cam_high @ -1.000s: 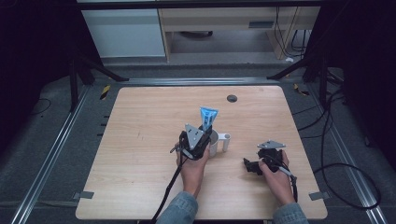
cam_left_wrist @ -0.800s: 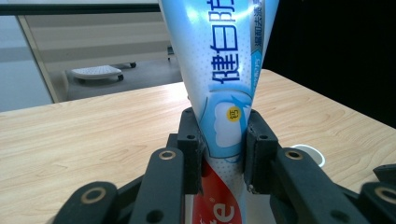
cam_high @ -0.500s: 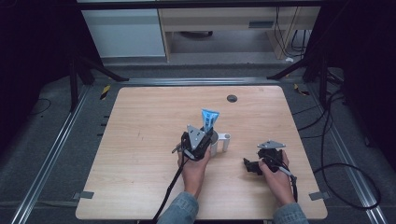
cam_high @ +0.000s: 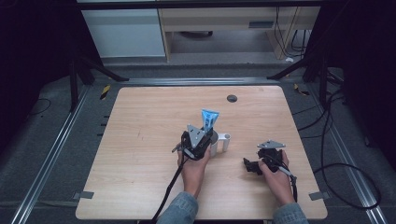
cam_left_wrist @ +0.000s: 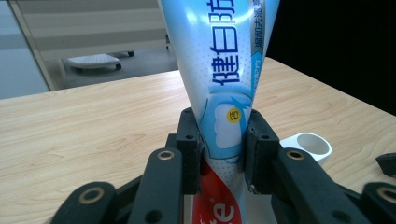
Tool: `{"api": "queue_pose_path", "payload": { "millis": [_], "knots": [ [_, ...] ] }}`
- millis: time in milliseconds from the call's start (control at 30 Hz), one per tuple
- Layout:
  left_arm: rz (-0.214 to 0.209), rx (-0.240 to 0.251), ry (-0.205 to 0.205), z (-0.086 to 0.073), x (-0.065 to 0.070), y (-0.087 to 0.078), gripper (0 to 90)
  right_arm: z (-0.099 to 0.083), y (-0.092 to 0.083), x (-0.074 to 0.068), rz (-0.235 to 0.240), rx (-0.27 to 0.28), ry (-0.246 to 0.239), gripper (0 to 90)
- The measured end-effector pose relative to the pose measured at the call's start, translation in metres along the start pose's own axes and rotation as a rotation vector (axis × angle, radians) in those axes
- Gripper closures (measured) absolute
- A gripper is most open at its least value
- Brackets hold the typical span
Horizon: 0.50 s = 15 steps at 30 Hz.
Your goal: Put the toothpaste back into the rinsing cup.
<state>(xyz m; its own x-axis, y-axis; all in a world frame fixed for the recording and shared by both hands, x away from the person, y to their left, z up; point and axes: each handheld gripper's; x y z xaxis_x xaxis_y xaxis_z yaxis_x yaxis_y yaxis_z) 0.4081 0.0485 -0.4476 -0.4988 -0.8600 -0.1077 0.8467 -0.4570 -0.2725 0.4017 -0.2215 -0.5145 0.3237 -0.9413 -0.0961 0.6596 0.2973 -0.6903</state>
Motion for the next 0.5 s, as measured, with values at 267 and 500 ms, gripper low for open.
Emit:
{"api": "queue_pose_path", "payload": {
  "millis": [267, 500],
  "knots": [
    [-0.028, -0.042, -0.008, 0.0055, -0.0026, 0.0049, 69.4, 0.0, -0.0001, -0.0001, 0.001, 0.0, 0.001, 0.5],
    [-0.035, -0.054, -0.016, 0.0081, -0.004, 0.006, 68.1, 0.0, -0.0001, -0.0001, 0.001, 0.0, 0.001, 0.5]
  ]
}}
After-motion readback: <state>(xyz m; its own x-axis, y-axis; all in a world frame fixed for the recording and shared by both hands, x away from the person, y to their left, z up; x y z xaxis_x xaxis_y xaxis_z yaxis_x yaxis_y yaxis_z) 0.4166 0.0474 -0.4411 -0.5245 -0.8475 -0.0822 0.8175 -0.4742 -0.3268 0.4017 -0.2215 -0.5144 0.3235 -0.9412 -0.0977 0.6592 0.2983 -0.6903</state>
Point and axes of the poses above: each handheld gripper's, and its own axes: y roughly forward along the jaws, z roughly out of its top, x roughly to its right, and after that the axes turned 7 degrees about y, right-handed
